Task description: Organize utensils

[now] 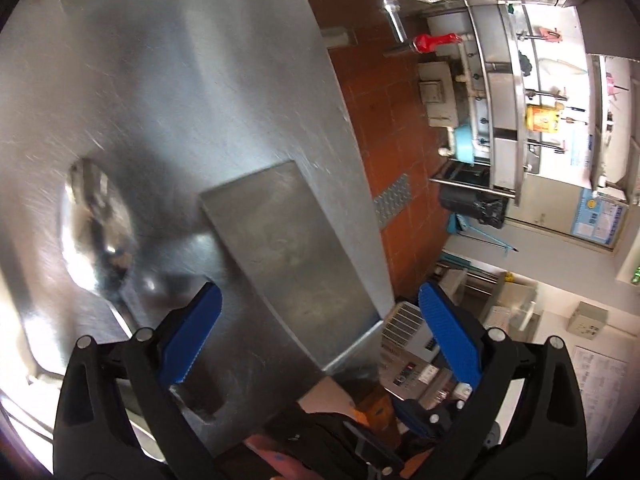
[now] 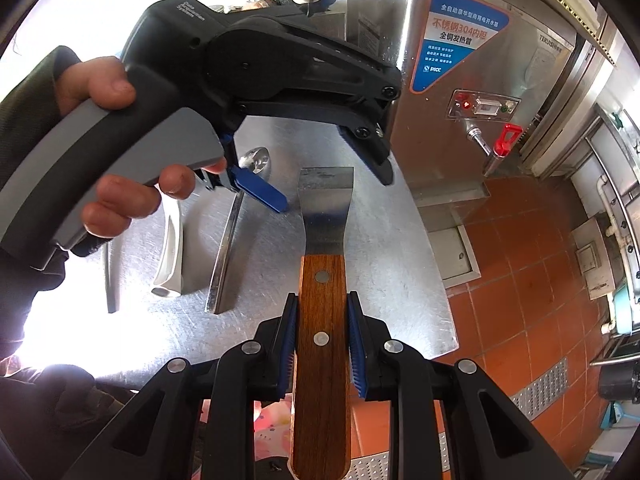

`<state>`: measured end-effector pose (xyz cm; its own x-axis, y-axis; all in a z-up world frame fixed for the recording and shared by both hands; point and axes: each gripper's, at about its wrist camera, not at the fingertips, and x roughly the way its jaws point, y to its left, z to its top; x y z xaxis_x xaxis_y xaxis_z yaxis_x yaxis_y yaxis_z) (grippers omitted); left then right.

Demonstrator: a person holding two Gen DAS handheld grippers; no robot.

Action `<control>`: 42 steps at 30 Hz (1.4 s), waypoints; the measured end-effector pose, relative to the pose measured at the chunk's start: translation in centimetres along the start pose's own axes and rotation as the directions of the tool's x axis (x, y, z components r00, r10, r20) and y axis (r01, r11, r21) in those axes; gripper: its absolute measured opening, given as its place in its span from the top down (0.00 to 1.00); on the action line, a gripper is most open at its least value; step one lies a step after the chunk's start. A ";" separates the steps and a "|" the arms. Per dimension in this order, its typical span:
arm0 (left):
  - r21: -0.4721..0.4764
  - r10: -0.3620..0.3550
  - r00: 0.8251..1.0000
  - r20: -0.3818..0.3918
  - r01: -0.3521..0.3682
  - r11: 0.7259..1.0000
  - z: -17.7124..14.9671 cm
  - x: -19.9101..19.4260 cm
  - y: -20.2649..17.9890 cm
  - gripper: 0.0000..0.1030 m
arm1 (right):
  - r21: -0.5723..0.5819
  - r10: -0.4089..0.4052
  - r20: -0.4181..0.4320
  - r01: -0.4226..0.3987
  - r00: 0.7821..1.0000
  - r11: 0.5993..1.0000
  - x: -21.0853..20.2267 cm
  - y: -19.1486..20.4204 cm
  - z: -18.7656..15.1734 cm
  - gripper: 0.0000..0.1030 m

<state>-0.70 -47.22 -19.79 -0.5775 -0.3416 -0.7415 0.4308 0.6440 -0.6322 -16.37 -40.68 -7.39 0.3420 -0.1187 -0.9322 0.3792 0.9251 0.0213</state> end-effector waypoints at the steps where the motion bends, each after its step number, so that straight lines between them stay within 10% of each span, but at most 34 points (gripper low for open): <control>1: -0.001 -0.013 1.000 -0.010 0.013 1.000 0.2 0.2 -0.1 0.17 | 0.000 0.000 -0.001 0.000 1.000 1.000 0.0 0.1 0.0 0.76; 11: -0.047 -0.112 0.992 -0.051 0.109 0.993 0.4 2.4 0.6 0.71 | -0.012 0.022 -0.018 -0.023 1.000 1.000 0.2 1.2 -0.2 0.76; 23: 0.024 -0.311 0.950 -0.014 0.312 0.950 -1.6 2.1 -0.8 0.88 | -0.036 -0.016 0.018 0.016 1.000 0.999 -1.5 2.5 -0.2 0.76; 34: 0.212 -0.430 0.883 0.190 0.391 0.896 -8.4 -11.8 -1.7 0.92 | -0.226 -0.024 0.190 0.067 0.981 0.972 -6.9 9.3 2.5 0.76; 42: 0.221 -0.397 0.797 0.455 0.331 0.917 -14.8 -26.3 5.6 0.92 | -0.431 0.107 0.287 0.029 0.952 0.902 -7.6 20.0 8.6 0.76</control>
<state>6.64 -24.44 -0.51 -0.3161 -0.8394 -0.4421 0.3570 0.3265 -0.8752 -3.99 -24.34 3.20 0.6129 -0.1179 -0.7813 -0.0187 0.9864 -0.1635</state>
